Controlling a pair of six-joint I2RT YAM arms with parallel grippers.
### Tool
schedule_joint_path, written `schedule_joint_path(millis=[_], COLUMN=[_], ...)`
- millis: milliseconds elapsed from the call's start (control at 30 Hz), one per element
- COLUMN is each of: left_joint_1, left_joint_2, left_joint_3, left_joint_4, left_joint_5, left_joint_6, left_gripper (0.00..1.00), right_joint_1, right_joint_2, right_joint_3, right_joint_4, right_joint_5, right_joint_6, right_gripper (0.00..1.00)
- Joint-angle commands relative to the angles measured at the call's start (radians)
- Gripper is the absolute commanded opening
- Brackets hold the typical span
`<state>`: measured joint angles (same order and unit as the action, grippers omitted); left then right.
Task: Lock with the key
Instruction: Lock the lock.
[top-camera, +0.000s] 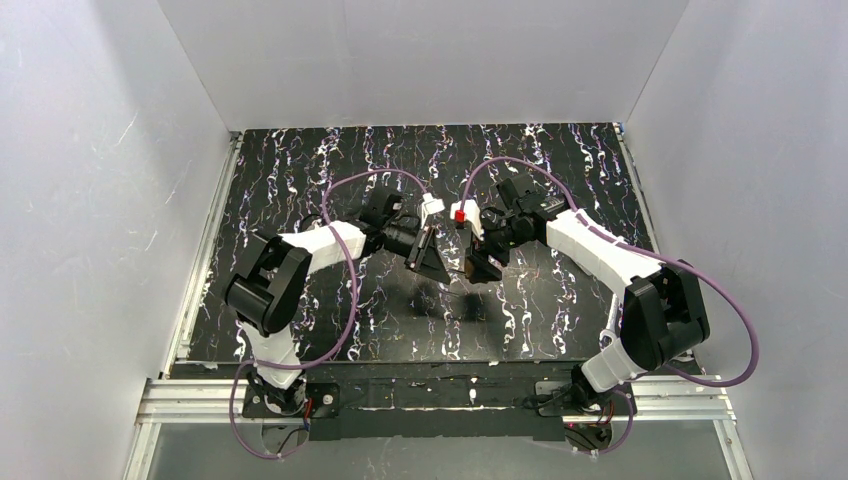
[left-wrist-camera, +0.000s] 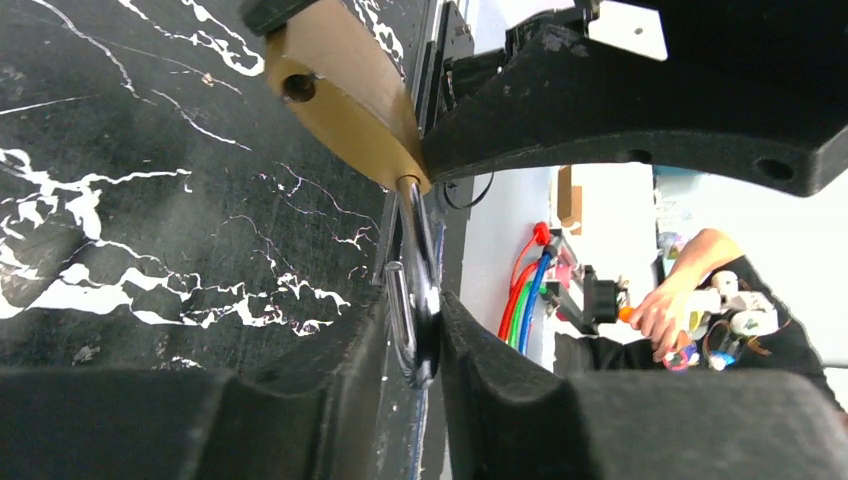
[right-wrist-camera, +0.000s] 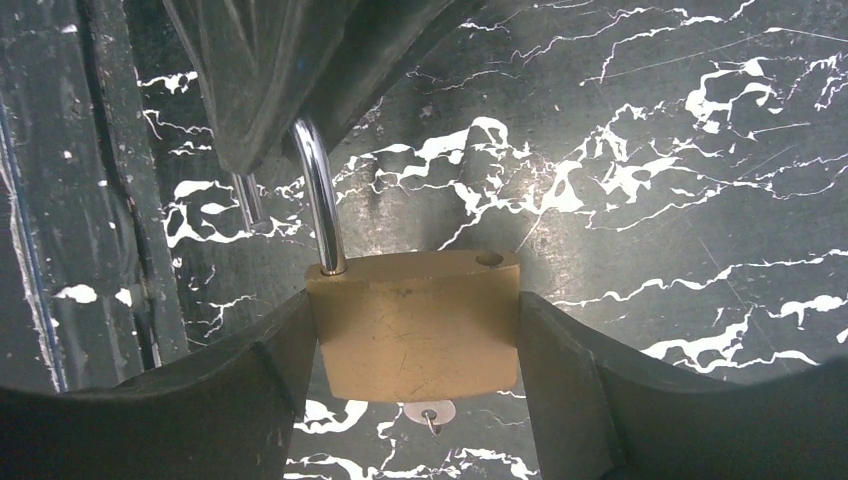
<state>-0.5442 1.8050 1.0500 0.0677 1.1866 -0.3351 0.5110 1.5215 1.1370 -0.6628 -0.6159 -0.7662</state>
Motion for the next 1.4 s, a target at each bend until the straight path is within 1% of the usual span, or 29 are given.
schedule_joint_path(millis=[0, 33, 100, 167, 233, 267, 300, 333, 367, 467, 533, 600, 700, 733, 767, 800, 833, 867, 900, 933, 967, 1000, 1067, 1133, 1200, 1267, 1367], left_joint_1=[-0.022, -0.022, -0.010, 0.014, 0.045, 0.059, 0.074, 0.093, 0.107, 0.154, 0.189, 0.228, 0.276, 0.289, 0.299, 0.302, 0.306, 0.308, 0.310, 0.311, 0.310, 0.309, 0.310, 0.310, 0.310, 0.310, 0.310], left_joint_2=[-0.023, -0.021, -0.022, -0.031, -0.048, -0.068, -0.087, -0.105, -0.122, -0.166, -0.193, -0.226, -0.275, -0.297, -0.334, -0.355, -0.375, -0.392, -0.417, -0.434, -0.448, -0.458, -0.479, -0.493, -0.501, -0.501, -0.497], left_joint_3=[0.021, 0.034, 0.059, 0.071, 0.075, 0.076, 0.080, 0.081, 0.082, 0.091, 0.104, 0.099, 0.086, 0.089, 0.101, 0.111, 0.120, 0.128, 0.125, 0.123, 0.134, 0.148, 0.148, 0.151, 0.150, 0.151, 0.147], left_joint_4=[-0.005, -0.020, -0.059, -0.061, -0.059, -0.061, -0.099, -0.121, -0.131, -0.169, -0.198, -0.169, -0.093, -0.098, -0.128, -0.136, -0.141, -0.122, -0.061, -0.015, -0.020, -0.019, -0.019, -0.016, -0.013, -0.010, -0.002], left_joint_5=[0.020, 0.013, 0.007, 0.022, 0.040, 0.045, 0.044, 0.042, 0.043, 0.034, 0.038, 0.052, 0.089, 0.100, 0.117, 0.127, 0.134, 0.146, 0.169, 0.180, 0.169, 0.176, 0.172, 0.167, 0.158, 0.157, 0.154], left_joint_6=[-0.005, -0.016, -0.029, -0.072, -0.107, -0.108, -0.096, -0.085, -0.081, -0.097, -0.114, -0.170, -0.256, -0.250, -0.228, -0.226, -0.240, -0.265, -0.329, -0.363, -0.365, -0.386, -0.384, -0.393, -0.401, -0.412, -0.425], left_gripper=[0.12, 0.00, 0.00, 0.00, 0.00, 0.00, 0.00, 0.00, 0.00, 0.00, 0.00, 0.00, 0.00, 0.00, 0.00, 0.00, 0.00, 0.00, 0.00, 0.00, 0.00, 0.00, 0.00, 0.00, 0.00, 0.00, 0.00], right_joint_1=[0.004, 0.004, 0.004, 0.004, 0.002, -0.001, -0.006, -0.012, -0.020, -0.041, -0.042, -0.042, -0.045, -0.047, -0.052, -0.052, -0.051, -0.051, -0.051, -0.046, -0.034, 0.018, 0.042, 0.057, 0.063, 0.065, 0.066], right_joint_2=[-0.009, -0.006, 0.000, -0.002, -0.008, -0.009, -0.013, -0.016, -0.023, -0.065, -0.083, -0.093, -0.121, -0.126, -0.122, -0.110, -0.098, -0.105, -0.117, -0.109, -0.098, -0.063, -0.039, -0.022, -0.014, -0.001, 0.014], right_joint_3=[0.073, 0.081, 0.102, 0.119, 0.136, 0.145, 0.153, 0.161, 0.166, 0.172, 0.201, 0.237, 0.241, 0.222, 0.186, 0.173, 0.192, 0.197, 0.198, 0.204, 0.203, 0.203, 0.208, 0.198, 0.168, 0.128, 0.070], right_joint_4=[0.030, 0.032, 0.024, 0.024, 0.027, 0.028, 0.030, 0.038, 0.059, 0.172, 0.226, 0.259, 0.291, 0.348, 0.398, 0.404, 0.360, 0.385, 0.389, 0.391, 0.389, 0.390, 0.390, 0.424, 0.505, 0.628, 0.859], right_joint_5=[-0.102, -0.113, -0.144, -0.181, -0.202, -0.211, -0.217, -0.218, -0.219, -0.248, -0.238, -0.177, -0.150, -0.150, -0.207, -0.296, -0.343, -0.364, -0.382, -0.421, -0.426, -0.424, -0.431, -0.443, -0.463, -0.484, -0.502], right_joint_6=[0.058, 0.080, 0.119, 0.160, 0.203, 0.225, 0.249, 0.279, 0.308, 0.412, 0.496, 0.545, 0.577, 0.639, 0.670, 0.622, 0.560, 0.564, 0.533, 0.515, 0.483, 0.425, 0.389, 0.393, 0.448, 0.535, 0.693], right_gripper=[0.53, 0.53, 0.55, 0.61, 0.73, 0.81, 0.89, 0.96, 0.98, 0.98, 0.98, 0.98, 0.98, 0.98, 0.98, 0.98, 0.98, 0.98, 0.98, 0.98, 0.98, 0.98, 0.98, 0.96, 0.93, 0.87, 0.76])
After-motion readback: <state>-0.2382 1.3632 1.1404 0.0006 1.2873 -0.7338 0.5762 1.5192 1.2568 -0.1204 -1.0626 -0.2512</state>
